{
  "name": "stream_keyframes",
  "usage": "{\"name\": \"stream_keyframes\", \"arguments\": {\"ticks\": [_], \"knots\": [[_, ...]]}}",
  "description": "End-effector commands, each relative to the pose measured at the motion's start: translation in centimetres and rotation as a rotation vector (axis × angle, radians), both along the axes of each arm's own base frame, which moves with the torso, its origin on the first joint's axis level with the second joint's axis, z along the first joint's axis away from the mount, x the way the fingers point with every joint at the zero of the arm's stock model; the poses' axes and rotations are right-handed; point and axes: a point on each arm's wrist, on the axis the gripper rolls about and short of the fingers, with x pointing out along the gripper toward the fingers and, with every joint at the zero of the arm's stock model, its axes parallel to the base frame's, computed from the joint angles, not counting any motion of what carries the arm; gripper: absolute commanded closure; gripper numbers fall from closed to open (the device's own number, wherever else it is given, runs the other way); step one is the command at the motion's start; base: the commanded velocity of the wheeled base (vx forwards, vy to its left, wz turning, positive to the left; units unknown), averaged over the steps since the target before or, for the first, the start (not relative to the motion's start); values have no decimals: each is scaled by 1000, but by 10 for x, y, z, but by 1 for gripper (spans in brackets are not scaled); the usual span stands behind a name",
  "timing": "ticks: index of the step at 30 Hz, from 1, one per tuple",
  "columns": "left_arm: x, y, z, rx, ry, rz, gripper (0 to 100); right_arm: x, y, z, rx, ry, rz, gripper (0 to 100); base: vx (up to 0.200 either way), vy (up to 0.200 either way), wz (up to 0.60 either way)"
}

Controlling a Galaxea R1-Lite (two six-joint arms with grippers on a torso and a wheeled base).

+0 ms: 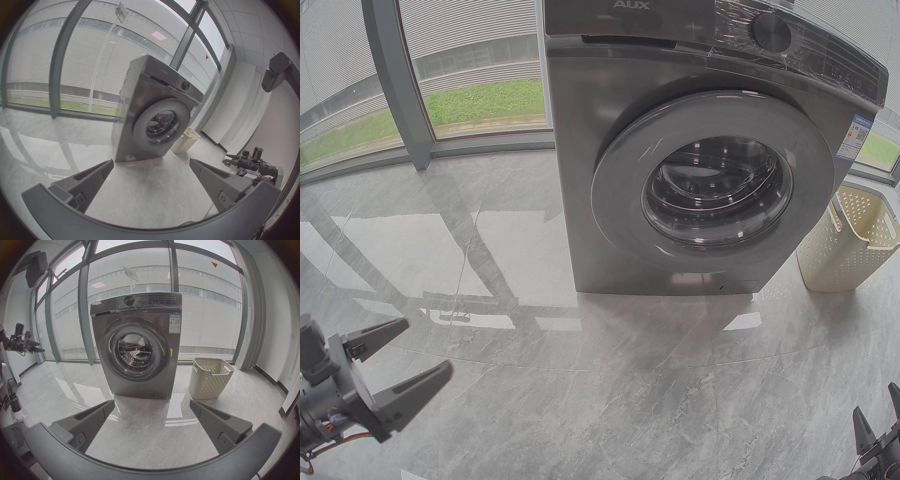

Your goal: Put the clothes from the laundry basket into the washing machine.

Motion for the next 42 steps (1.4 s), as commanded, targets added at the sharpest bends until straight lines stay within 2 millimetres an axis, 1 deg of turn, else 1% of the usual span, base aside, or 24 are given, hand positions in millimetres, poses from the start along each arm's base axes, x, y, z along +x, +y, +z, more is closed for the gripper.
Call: {"name": "stream_keyframes", "arguments": {"ticks": [1,3,7,10,12,13,14,17,18,21,23,24,25,27,31,38,42], "knots": [[-43,42,-32,-18,-71,178,0,1,0,-5,-1,10,0,0,0,0,0],[-53,49,-45,-5,-86,236,0,1,0,-5,0,10,2,0,0,0,0],[-73,57,-72,-9,-108,297,0,1,0,-5,0,10,0,0,0,0,0],[-86,59,-86,-11,-128,354,0,1,0,-5,0,10,2,0,0,0,0],[-88,60,-88,-10,-129,370,0,1,0,-5,0,10,2,0,0,0,0],[-92,59,-93,-6,-126,413,0,1,0,-5,0,10,2,0,0,0,0],[-92,59,-93,-5,-128,416,0,1,0,-5,0,10,2,0,0,0,0],[-90,59,-103,20,-112,457,0,1,0,-5,0,10,2,0,0,0,0],[-90,59,-107,17,-77,459,0,1,0,-5,0,10,0,0,0,0,0],[-90,59,-113,36,-17,489,0,1,0,-5,0,10,2,0,0,0,0],[-90,59,-113,36,-17,489,0,1,0,-5,0,10,2,0,0,0,0],[-90,61,-112,57,-38,625,0,1,0,-5,0,10,2,0,0,0,0],[-91,61,-112,68,-49,683,0,1,0,-5,0,10,0,0,0,0,0],[-93,58,-112,88,-87,715,0,1,0,-5,0,10,0,0,0,0,0],[-97,58,-119,127,-88,673,0,1,0,-5,0,10,2,0,0,0,0],[-97,57,-119,152,-96,623,0,1,0,-5,0,10,2,0,0,0,0],[-97,58,-119,159,-98,625,0,1,0,-5,0,10,2,0,0,0,0]]}}
